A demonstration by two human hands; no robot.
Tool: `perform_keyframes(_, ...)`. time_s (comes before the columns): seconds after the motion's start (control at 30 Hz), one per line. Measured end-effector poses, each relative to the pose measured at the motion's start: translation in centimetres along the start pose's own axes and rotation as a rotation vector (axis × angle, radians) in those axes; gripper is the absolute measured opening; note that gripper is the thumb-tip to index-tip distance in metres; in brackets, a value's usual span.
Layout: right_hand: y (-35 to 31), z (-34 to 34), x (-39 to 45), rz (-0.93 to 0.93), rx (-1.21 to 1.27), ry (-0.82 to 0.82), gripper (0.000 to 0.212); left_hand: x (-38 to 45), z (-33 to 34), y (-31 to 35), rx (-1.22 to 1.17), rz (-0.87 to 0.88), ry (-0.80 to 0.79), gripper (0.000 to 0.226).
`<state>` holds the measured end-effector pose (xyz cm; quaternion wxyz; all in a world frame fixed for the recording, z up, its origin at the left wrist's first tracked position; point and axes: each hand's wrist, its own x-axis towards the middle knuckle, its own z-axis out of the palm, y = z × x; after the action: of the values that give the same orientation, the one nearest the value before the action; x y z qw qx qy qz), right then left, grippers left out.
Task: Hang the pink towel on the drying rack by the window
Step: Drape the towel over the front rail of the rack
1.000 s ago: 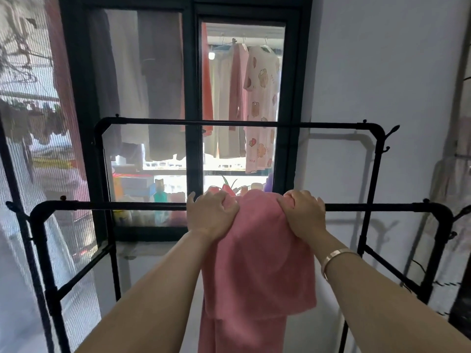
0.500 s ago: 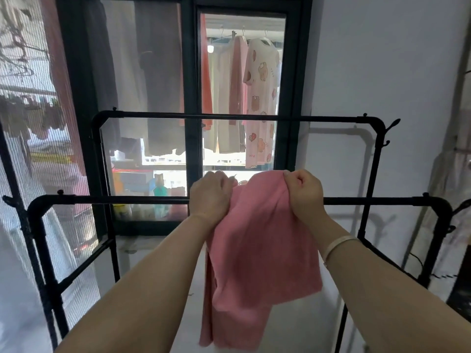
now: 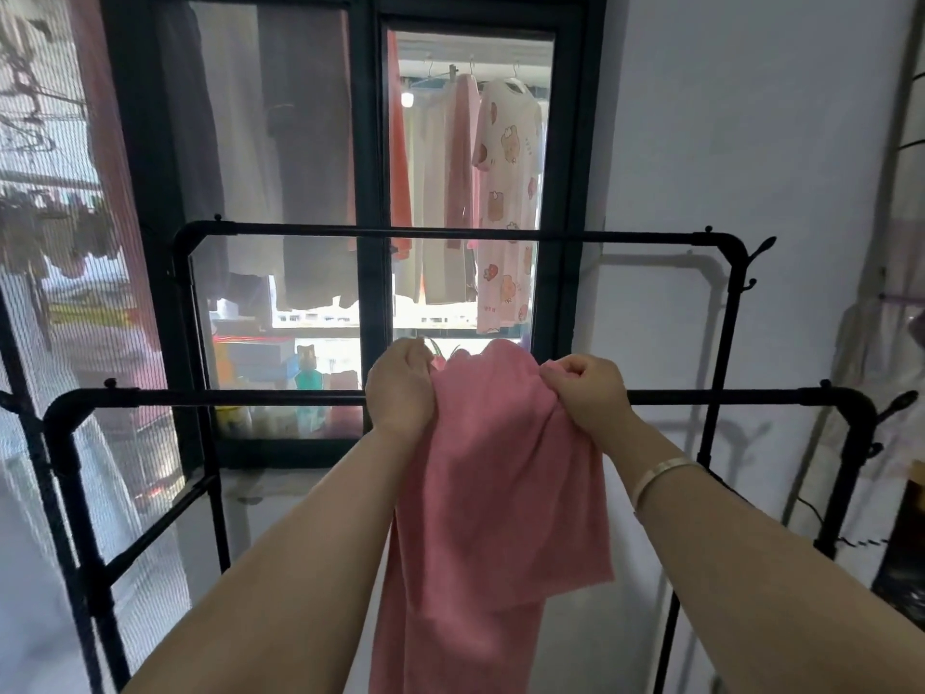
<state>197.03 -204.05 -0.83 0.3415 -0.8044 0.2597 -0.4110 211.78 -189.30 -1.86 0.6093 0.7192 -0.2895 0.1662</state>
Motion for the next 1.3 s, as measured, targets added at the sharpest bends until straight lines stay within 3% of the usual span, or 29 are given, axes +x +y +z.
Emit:
perform_keyframes(0.1, -0.2, -0.5, -0.6, 0.025, 0.109, 0.019, 0.027, 0.0, -0.2, 0.1, 0.056, 0.044, -0.073, 0.036)
perform_keyframes(0.2, -0.2, -0.6, -0.7, 0.016, 0.144, -0.005, 0.022, -1.4, -0.3, -1.3, 0.490, 0.334, -0.217, 0.051)
perform_keyframes(0.27, -0.1, -0.3, -0.6, -0.017, 0.035, -0.036, 0.022, -1.8, -0.4, -2.2, 0.635, 0.432, -0.253, 0.056)
perform_keyframes(0.4, -0.2, 0.0, -0.7, -0.125, -0.281, -0.099, 0.029, -1.3, -0.7, -1.9, 0.415, 0.337, -0.213, 0.049)
perform_keyframes(0.47, 0.0, 0.2, -0.6, -0.129, -0.309, -0.078, 0.037, -1.3, -0.8, -1.2, 0.229, 0.223, -0.180, 0.050)
perform_keyframes(0.53, 0.2, 0.4, -0.3, -0.110, -0.323, -0.038, 0.032, -1.2, -0.8, -0.4, 0.127, 0.178, -0.121, 0.048)
perform_keyframes(0.63, -0.1, 0.5, 0.4, -0.127, -0.231, 0.065, 0.025, -0.6, -0.9, 0.4, 0.045, 0.107, -0.050, 0.049)
perform_keyframes(0.7, -1.0, 0.4, 0.6, -0.106, -0.038, 0.107, 0.034, -0.1, -1.3, 0.8, -0.021, 0.040, -0.033, 0.055)
perform_keyframes(0.77, -1.8, 0.3, 0.4, -0.050, 0.121, 0.088, 0.050, 0.0, -1.7, 0.8, 0.059, 0.043, -0.079, 0.060)
perform_keyframes(0.83, -1.7, 0.5, 0.0, -0.019, 0.092, 0.042, 0.058, 0.0, -2.0, 0.3, 0.232, 0.091, -0.154, 0.060)
perform_keyframes(0.93, -0.4, 1.1, -1.0, -0.087, -0.131, -0.005, 0.047, -0.7, -2.1, -0.7, 0.431, 0.209, -0.257, 0.048)
perform_keyframes(1.07, 1.2, 1.1, -1.5, -0.177, -0.196, -0.016, 0.013, -0.9, -2.3, -1.8, 0.410, 0.290, -0.263, 0.040)
perform_keyframes(1.13, 1.5, 0.8, -1.3, -0.212, -0.279, -0.088, 0.028, -0.8, -2.4, -2.2, 0.407, 0.249, -0.282, 0.028)
perform_keyframes(1.2, 1.1, 0.5, -1.2, -0.207, -0.167, -0.093, 0.022, -0.7, -2.6, -2.4, 0.413, 0.211, -0.319, 0.029)
perform_keyframes(1.3, 0.8, 0.4, -1.3, -0.170, -0.028, -0.072, 0.015, -0.8, -2.8, -2.7, 0.480, 0.291, -0.339, 0.034)
